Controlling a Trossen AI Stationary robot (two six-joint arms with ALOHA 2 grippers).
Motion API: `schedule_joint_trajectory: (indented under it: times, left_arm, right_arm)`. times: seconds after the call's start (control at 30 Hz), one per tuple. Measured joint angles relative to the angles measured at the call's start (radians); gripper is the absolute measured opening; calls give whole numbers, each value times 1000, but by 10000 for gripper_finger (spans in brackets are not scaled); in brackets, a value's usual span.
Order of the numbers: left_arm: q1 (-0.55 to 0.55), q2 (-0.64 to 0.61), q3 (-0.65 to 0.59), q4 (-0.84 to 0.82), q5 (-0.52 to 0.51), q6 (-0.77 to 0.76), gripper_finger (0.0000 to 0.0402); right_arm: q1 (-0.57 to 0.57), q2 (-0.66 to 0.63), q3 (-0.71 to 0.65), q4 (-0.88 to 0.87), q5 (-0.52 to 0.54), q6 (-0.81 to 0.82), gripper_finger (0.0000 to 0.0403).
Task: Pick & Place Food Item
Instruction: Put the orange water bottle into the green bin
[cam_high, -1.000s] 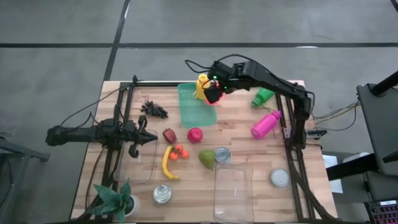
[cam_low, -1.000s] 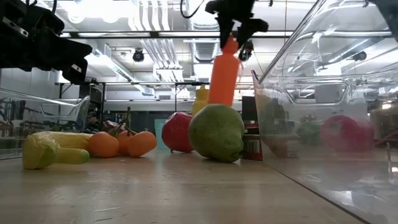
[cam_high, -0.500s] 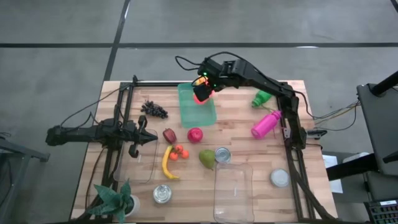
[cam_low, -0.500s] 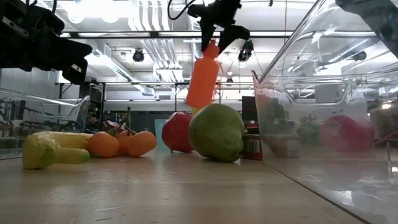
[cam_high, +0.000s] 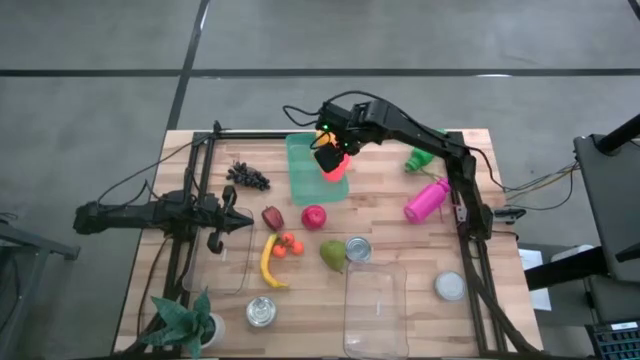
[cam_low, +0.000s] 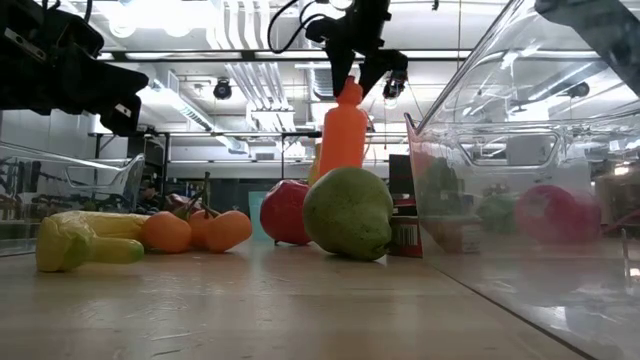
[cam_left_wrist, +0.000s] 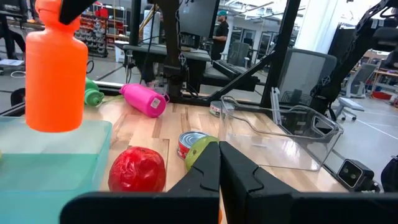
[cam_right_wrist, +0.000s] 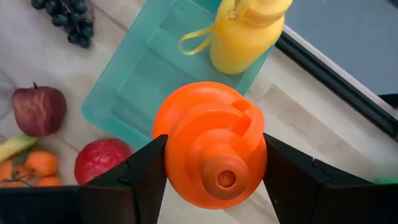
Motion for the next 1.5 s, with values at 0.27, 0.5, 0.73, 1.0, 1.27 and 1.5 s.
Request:
schedule_joint_trajectory:
  times: [0.27,0.5,0.73,1.0,1.27,1.5]
  left_arm:
    - [0,0,0,0,0,0,1]
    - [0,0,0,0,0,0,1]
    - [0,0,0,0,0,0,1]
    - [0,0,0,0,0,0,1]
    - [0,0,0,0,0,0,1]
    - [0,0,0,0,0,0,1]
  right_arm:
    - [-4,51,0,28,22,-22,219]
    - [-10,66,-1,39,31,-26,219]
    - [-15,67,-1,46,86,-23,219]
    - [-16,67,-17,45,76,-22,219]
    - [-17,67,-52,15,55,-15,219]
    - [-17,67,-55,-31,53,-14,219]
